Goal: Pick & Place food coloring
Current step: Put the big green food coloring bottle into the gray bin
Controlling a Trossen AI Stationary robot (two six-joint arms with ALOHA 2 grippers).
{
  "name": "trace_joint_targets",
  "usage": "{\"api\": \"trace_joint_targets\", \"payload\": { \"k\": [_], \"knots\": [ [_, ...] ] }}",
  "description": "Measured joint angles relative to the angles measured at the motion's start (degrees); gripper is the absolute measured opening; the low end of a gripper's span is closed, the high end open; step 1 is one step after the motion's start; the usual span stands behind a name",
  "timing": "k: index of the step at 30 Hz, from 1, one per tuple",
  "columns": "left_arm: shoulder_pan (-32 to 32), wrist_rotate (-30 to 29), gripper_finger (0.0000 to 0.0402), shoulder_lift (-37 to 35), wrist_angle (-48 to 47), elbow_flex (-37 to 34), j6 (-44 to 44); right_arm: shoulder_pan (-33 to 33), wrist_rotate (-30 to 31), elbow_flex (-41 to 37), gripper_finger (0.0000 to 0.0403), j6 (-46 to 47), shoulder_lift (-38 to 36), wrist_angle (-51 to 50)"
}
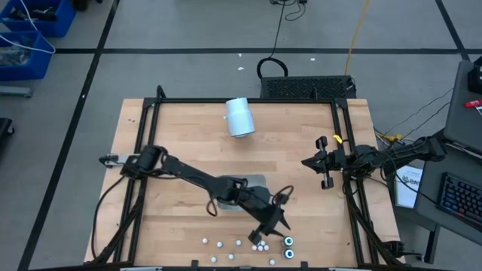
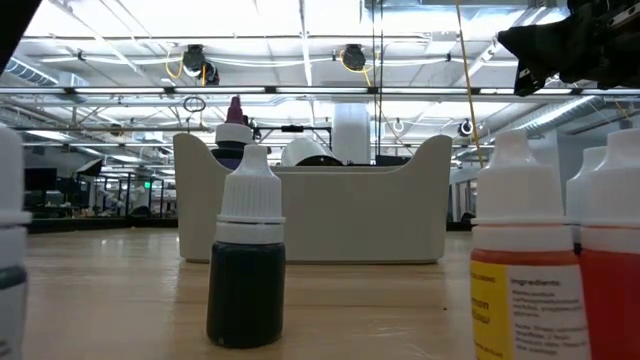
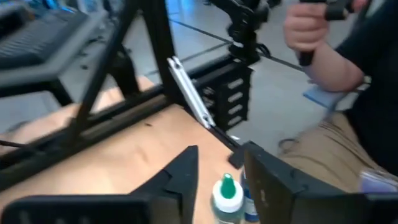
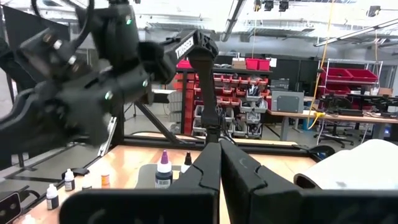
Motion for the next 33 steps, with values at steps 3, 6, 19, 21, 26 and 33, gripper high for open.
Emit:
{"api": "trace_joint_targets", "payload": {
  "k": [3,6,19,21,26,33],
  "knots": [
    [0.0,2.4,0.0177,2.5,0.1,1.4,0.0,0.0,0.0,0.0,0.0000,0.0,0.0,0.0],
    [0.0,2.8,0.0203,3.9,0.2,1.7,0.0,0.0,0.0,0.0,0.0000,-0.1,0.0,0.0],
    [-1.4,2.0,0.0241,7.9,2.8,1.7,3.9,0.0,0.0,0.0,0.0000,-1.4,0.3,0.0],
    [-1.6,1.3,0.0242,8.2,2.6,1.6,4.1,0.0,0.0,0.0,0.0000,-1.4,0.5,0.1],
    [-1.6,0.2,0.0242,9.1,4.6,1.7,4.1,0.0,0.0,0.0,0.0000,-1.4,0.7,0.1],
    [-1.6,-0.7,0.0242,9.1,4.7,1.7,4.3,0.0,0.0,0.0,0.0000,-1.4,0.7,0.0]
  ]
}}
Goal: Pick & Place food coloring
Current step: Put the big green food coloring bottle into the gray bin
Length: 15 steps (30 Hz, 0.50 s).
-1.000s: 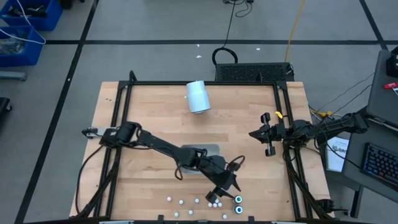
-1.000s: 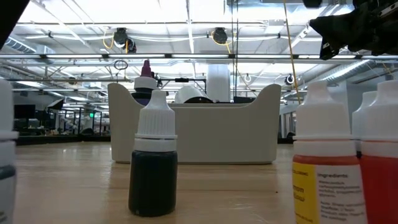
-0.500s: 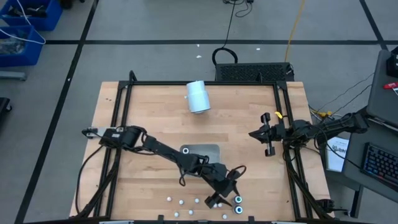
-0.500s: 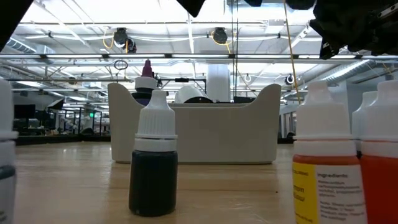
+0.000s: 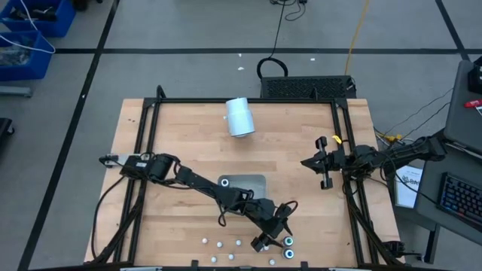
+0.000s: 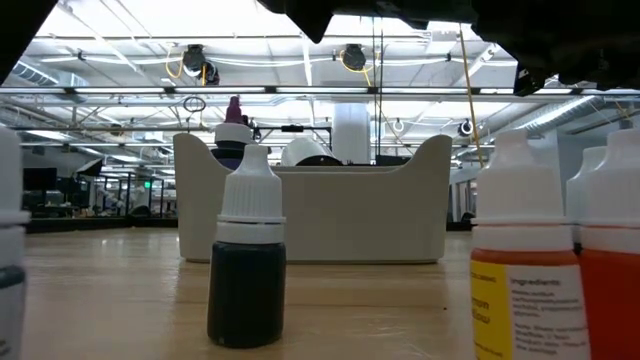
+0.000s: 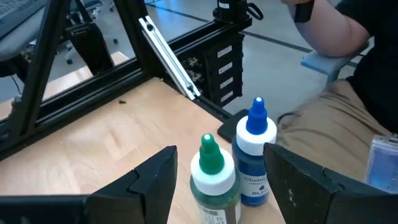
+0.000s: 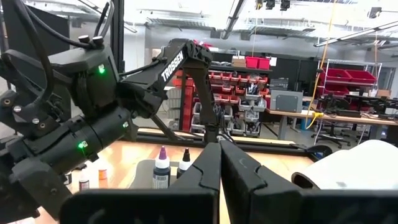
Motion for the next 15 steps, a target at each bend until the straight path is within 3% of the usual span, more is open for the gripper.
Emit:
{"api": "trace_joint_targets", "payload": {
  "k": [15],
  "knots": [
    [0.1,-0.7,0.0241,0.9,0.6,0.0,1.0,0.0,0.0,0.0,0.0000,0.0,0.0,0.0]
  ]
}}
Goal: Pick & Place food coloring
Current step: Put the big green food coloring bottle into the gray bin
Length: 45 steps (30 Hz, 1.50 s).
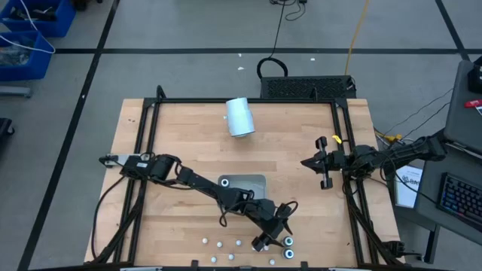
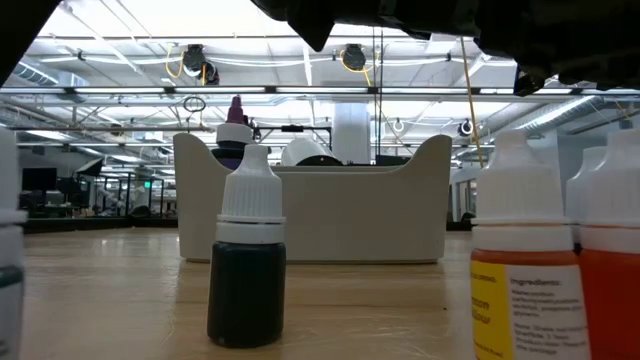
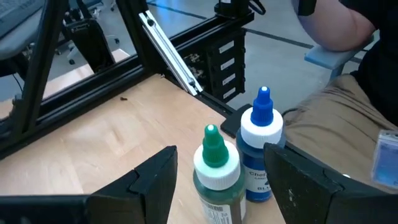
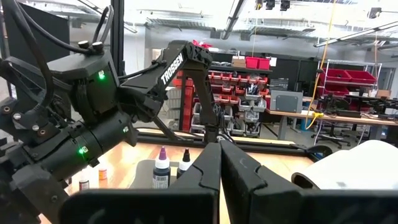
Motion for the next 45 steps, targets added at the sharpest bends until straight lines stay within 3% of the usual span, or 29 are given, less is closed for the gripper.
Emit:
{"api": "trace_joint_targets", "payload": {
  "k": [8,17,20,27,37,40,45],
  "knots": [
    [-0.6,-6.7,0.0241,-7.5,-5.2,0.0,2.4,0.0,0.0,0.0,0.0000,0.0,0.1,-0.3],
    [-4.3,-34.0,0.0241,-28.8,-32.1,0.0,3.7,0.0,0.0,0.0,0.0000,0.0,0.3,-0.9],
    [-6.1,-40.2,0.0231,-36.0,-35.3,-2.8,1.4,0.0,0.0,0.0,0.0000,0.0,0.3,-0.9],
    [-9.2,-47.1,0.0159,-55.4,-29.9,-20.0,-1.0,0.0,0.0,0.0,0.0000,0.0,0.3,-0.9],
    [-12.2,-56.5,0.0017,-84.3,-8.9,-58.4,-5.9,0.0,0.0,0.0,0.0000,0.6,0.4,-0.9],
    [-12.5,-58.4,0.0008,-91.2,-4.3,-68.1,-5.7,0.0,0.0,0.0,0.0000,1.5,0.4,-0.9],
    [-10.8,-60.8,0.0004,-102.7,0.0,-78.2,-3.2,0.0,0.0,0.0,0.0000,1.5,0.4,-0.9]
  ]
}}
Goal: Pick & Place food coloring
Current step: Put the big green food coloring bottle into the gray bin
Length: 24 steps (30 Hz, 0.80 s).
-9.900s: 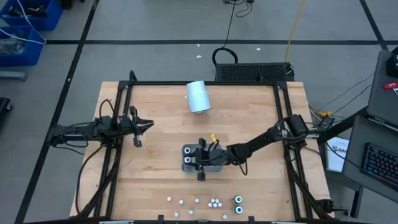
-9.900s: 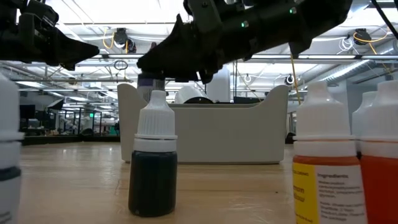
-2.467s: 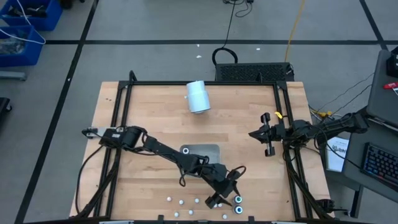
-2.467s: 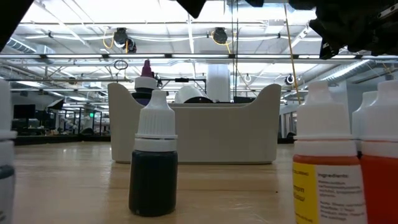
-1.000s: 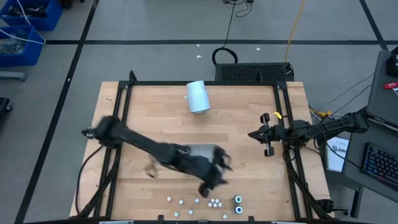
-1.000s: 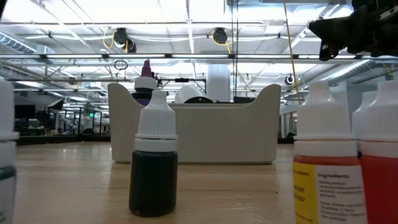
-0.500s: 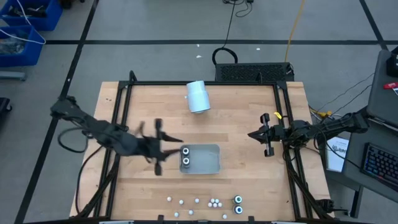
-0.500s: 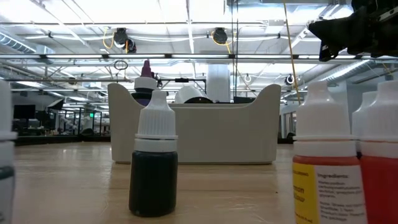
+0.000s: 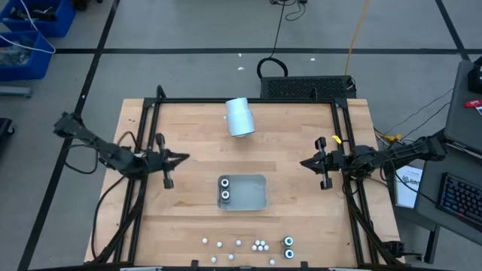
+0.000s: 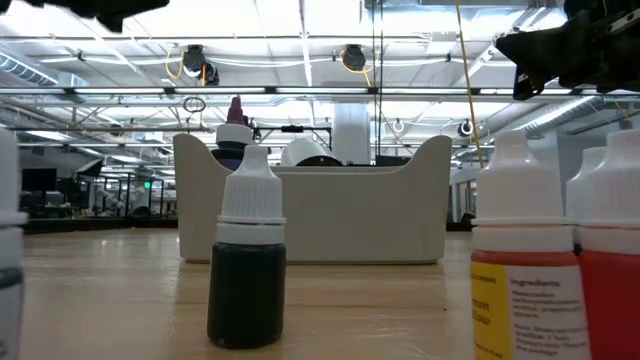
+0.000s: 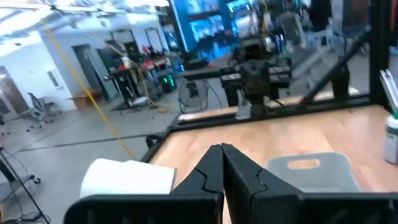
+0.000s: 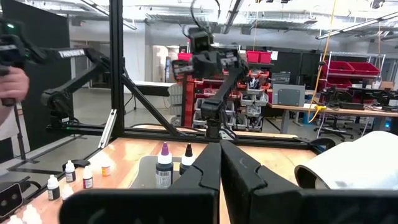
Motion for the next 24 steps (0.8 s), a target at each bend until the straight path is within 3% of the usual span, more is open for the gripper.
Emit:
{"api": "trace_joint_targets", "payload": {
  "k": [6,11,17,24],
  "knots": [
    [5.2,9.3,0.0003,-13.5,-0.2,-6.9,0.1,0.0,0.0,0.0,0.0000,0.0,0.0,0.0],
    [8.1,13.1,0.0003,-21.8,-2.6,-11.7,-0.1,0.0,0.0,0.0,0.0000,0.0,0.0,0.0],
    [10.0,16.4,0.0003,-27.7,-8.6,-14.7,-1.1,0.0,-0.1,0.0,0.0000,0.1,0.7,0.0],
    [11.0,24.3,0.0002,-30.7,-14.5,-14.8,-0.3,0.0,-0.1,0.0,0.0000,1.5,2.5,0.1]
  ]
}}
